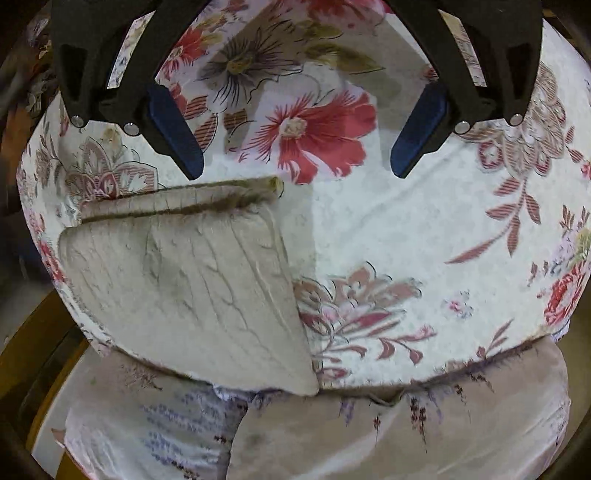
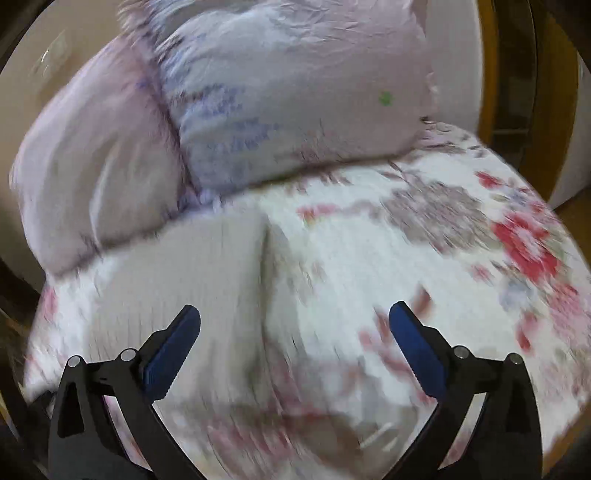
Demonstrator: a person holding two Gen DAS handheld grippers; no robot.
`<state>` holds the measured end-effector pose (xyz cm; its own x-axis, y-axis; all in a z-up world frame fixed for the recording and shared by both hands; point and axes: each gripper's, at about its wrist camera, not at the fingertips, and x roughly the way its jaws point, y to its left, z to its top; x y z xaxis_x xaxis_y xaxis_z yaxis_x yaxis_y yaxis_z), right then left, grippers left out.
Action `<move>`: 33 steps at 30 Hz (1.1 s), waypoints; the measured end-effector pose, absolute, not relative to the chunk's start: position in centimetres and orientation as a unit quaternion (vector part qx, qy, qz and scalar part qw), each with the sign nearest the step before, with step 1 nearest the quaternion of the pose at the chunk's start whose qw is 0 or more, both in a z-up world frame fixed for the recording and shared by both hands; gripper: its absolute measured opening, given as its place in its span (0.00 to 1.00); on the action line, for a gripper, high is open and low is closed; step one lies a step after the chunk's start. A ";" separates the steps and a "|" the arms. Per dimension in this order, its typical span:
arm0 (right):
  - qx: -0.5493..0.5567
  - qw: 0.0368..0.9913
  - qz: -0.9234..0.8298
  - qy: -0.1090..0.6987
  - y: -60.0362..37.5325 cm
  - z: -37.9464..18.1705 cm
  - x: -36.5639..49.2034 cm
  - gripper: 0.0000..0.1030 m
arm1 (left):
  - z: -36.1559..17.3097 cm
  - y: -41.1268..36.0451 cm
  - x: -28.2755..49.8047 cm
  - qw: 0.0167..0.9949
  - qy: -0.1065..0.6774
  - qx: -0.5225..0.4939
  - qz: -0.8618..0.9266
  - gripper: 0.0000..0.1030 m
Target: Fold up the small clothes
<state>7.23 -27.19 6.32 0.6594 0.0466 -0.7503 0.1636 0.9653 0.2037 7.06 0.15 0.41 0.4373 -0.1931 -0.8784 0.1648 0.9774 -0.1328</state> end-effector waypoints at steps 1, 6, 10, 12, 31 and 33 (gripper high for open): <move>0.120 0.896 -0.024 0.426 -26.4 5.5 6.8 0.99 | 0.1 0.1 7.2 0.845 0.526 -0.016 -0.100 0.98; 0.049 0.872 -0.017 0.487 -22.0 1.4 7.0 0.99 | -0.9 -0.8 7.2 0.840 0.539 0.010 -0.065 0.98; 0.019 0.868 -0.035 0.495 -21.1 0.2 6.7 0.99 | -1.2 -1.2 6.7 0.835 0.548 0.031 -0.047 0.98; 0.037 0.868 -0.040 0.494 -21.7 0.1 6.5 0.99 | -1.2 -1.0 6.6 0.829 0.556 0.029 -0.043 0.98; 0.045 0.867 -0.062 0.493 -21.5 0.0 6.5 0.99 | -1.4 -1.1 6.8 0.821 0.570 0.027 -0.034 0.98; 0.045 0.867 -0.062 0.493 -21.5 0.0 6.5 0.99 | -1.4 -1.1 6.7 0.822 0.568 0.028 -0.034 0.98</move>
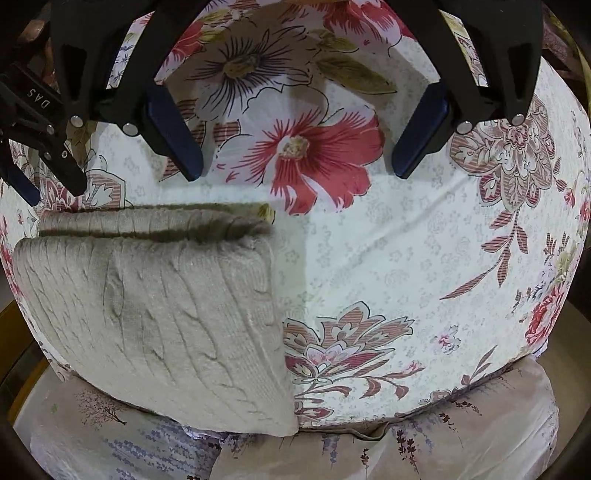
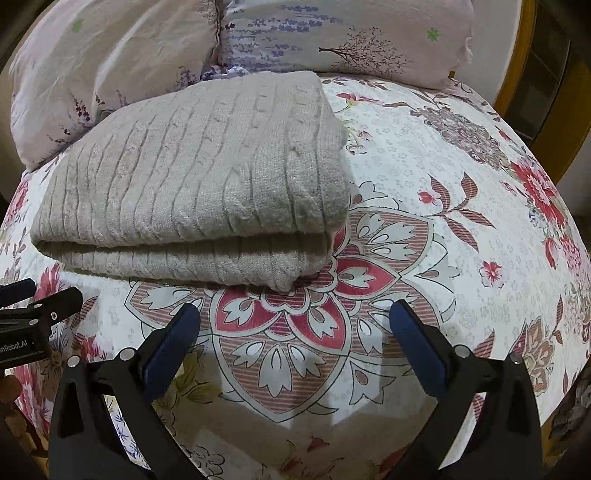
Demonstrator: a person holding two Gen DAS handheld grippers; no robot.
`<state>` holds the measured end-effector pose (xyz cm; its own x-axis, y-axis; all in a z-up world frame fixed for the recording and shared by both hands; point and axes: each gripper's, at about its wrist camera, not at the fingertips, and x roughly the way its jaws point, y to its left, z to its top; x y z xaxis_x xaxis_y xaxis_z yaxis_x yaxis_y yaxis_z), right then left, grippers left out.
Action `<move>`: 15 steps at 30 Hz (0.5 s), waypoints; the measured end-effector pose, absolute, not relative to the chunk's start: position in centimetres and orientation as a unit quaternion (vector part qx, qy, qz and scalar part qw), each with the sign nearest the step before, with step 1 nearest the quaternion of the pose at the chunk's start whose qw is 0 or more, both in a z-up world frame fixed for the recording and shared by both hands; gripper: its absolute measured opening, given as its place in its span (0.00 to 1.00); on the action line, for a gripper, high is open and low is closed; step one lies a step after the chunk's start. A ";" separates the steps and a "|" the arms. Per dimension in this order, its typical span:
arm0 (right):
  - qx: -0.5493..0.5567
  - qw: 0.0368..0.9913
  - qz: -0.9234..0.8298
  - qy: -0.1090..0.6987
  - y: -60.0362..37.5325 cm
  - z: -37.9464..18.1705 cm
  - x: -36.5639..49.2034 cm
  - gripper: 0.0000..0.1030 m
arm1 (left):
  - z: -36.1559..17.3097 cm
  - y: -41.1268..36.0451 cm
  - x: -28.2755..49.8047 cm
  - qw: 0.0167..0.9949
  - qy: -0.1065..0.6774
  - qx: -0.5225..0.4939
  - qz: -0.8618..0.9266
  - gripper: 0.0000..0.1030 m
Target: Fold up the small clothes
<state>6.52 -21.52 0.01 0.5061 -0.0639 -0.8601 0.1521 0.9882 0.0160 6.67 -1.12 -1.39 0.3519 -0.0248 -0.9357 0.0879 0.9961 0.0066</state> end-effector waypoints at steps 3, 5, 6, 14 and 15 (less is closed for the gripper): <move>0.044 0.867 -0.062 0.493 -21.6 0.0 6.6 0.99 | -1.4 -1.0 6.6 0.822 0.568 0.029 -0.036 0.98; 0.045 0.867 -0.062 0.493 -21.6 0.0 6.6 0.99 | -1.4 -1.0 6.6 0.821 0.568 0.029 -0.036 0.98; 0.045 0.866 -0.062 0.493 -21.6 0.0 6.6 0.99 | -1.4 -1.0 6.6 0.821 0.569 0.029 -0.036 0.98; 0.046 0.865 -0.065 0.495 -21.6 0.0 6.6 0.99 | -1.5 -0.9 6.6 0.821 0.569 0.030 -0.037 0.98; 0.047 0.865 -0.065 0.496 -21.6 0.1 6.6 0.99 | -1.5 -0.9 6.7 0.821 0.569 0.030 -0.037 0.98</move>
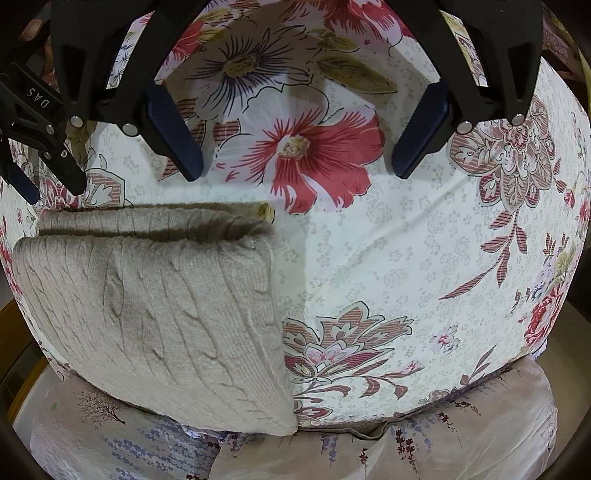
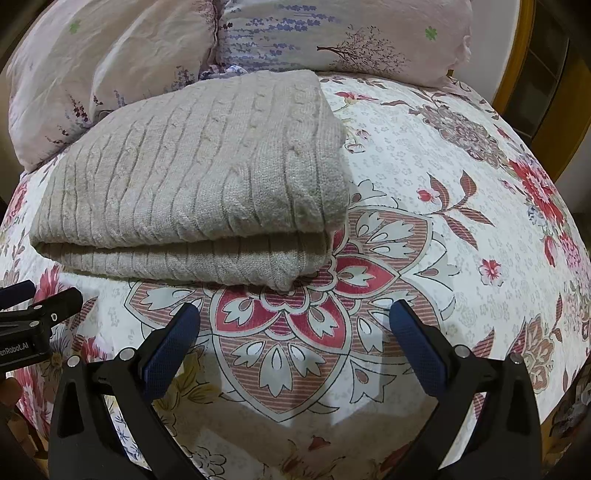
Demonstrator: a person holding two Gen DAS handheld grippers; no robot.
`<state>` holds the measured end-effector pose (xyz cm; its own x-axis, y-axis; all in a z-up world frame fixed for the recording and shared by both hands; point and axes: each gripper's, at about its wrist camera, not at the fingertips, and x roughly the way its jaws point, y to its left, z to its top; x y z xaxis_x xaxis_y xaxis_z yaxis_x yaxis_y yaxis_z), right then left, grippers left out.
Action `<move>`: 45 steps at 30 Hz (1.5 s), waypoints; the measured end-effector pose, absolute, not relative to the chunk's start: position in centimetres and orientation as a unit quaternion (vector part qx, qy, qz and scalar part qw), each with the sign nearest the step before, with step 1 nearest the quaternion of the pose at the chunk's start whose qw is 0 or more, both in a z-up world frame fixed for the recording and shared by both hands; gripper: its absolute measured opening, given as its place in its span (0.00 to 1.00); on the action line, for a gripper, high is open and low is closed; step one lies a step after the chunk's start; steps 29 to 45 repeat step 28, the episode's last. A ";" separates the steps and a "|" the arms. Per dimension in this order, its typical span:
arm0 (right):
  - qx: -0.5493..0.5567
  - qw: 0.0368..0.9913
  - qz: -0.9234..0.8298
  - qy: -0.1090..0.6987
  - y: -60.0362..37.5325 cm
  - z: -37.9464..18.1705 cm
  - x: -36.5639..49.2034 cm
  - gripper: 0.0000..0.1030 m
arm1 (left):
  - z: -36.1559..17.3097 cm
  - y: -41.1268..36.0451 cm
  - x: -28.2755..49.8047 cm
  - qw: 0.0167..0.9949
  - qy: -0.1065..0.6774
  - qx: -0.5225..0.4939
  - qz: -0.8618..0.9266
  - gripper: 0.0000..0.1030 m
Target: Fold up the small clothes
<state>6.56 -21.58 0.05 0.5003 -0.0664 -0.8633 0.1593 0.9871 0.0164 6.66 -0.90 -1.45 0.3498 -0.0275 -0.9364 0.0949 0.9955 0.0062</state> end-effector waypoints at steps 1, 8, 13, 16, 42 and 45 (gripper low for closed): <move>0.047 0.865 -0.065 0.496 -21.6 0.1 6.6 0.99 | -1.5 -0.9 6.6 0.821 0.569 0.030 -0.037 0.98; 0.046 0.865 -0.064 0.496 -21.6 0.0 6.6 0.99 | -1.5 -1.0 6.5 0.821 0.569 0.029 -0.036 0.98; 0.046 0.865 -0.064 0.496 -21.6 0.0 6.6 0.99 | -1.5 -1.0 6.6 0.821 0.569 0.029 -0.036 0.98; 0.046 0.865 -0.064 0.496 -21.6 0.0 6.6 0.99 | -1.5 -0.9 6.6 0.822 0.568 0.029 -0.037 0.98; 0.046 0.866 -0.064 0.494 -21.6 0.0 6.5 0.99 | -1.2 -0.9 6.7 0.825 0.563 0.029 -0.036 0.98; 0.046 0.866 -0.064 0.494 -21.6 0.0 6.5 0.99 | -1.2 -0.9 6.7 0.825 0.563 0.029 -0.036 0.98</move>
